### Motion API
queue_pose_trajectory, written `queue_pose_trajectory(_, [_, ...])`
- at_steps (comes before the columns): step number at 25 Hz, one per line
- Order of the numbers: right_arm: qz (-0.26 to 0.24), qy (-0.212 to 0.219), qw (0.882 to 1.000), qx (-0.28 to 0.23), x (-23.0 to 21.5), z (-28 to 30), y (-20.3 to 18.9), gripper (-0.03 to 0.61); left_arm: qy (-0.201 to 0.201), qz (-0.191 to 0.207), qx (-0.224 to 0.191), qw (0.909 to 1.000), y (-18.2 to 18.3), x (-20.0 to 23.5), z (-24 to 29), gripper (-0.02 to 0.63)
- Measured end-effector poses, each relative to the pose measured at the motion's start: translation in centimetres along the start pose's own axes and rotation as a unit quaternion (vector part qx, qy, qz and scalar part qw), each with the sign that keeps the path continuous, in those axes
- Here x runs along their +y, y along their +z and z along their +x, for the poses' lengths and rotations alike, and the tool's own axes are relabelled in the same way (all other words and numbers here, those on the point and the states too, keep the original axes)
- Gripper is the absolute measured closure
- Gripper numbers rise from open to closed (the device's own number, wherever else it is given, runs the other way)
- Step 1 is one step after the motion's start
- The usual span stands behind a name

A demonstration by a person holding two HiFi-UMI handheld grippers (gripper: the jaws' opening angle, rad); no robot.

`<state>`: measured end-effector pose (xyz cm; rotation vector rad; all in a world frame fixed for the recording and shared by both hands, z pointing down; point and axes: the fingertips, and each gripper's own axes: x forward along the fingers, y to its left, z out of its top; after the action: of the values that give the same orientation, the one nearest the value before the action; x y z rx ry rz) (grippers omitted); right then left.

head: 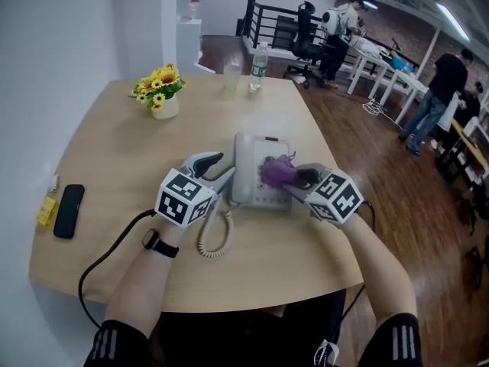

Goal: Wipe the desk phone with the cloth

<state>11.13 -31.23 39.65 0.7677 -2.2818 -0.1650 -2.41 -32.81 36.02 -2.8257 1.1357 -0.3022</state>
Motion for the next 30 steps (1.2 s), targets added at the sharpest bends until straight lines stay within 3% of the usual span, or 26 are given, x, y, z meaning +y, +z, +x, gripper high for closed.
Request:
queue_pose_trajectory(7, [-0.024,0.031,0.999,-0.004,5.8,-2.5,-2.0,0.449,0.002,0.001,0.0,1.0,-0.1,0.1,0.0,0.456])
queue_pose_trajectory(11, [-0.031,0.052,0.998,-0.005,6.7,-3.7,-1.4,0.449,0.002,0.001,0.0,1.0,-0.1,0.0,0.0,0.456])
queue_pose_trajectory(17, [-0.007,-0.004,0.999,-0.043,-0.4,-2.2,4.3,0.449,0.002,0.002,0.0,1.0,-0.1,0.1,0.0,0.456])
queue_pose_trajectory(22, [0.03,-0.051,0.998,-0.024,-7.0,1.8,6.9,0.449,0.003,0.002,-0.003,1.0,0.1,0.0,-0.1,0.456])
queue_pose_trajectory(25, [0.045,-0.055,0.997,0.002,-8.5,4.4,6.4,0.449,0.003,0.0,-0.005,1.0,0.1,0.1,-0.1,0.456])
queue_pose_trajectory(30, [0.047,-0.039,0.998,0.023,-7.4,6.0,4.9,0.451,0.002,0.0,-0.006,1.0,0.3,0.0,-0.1,0.456])
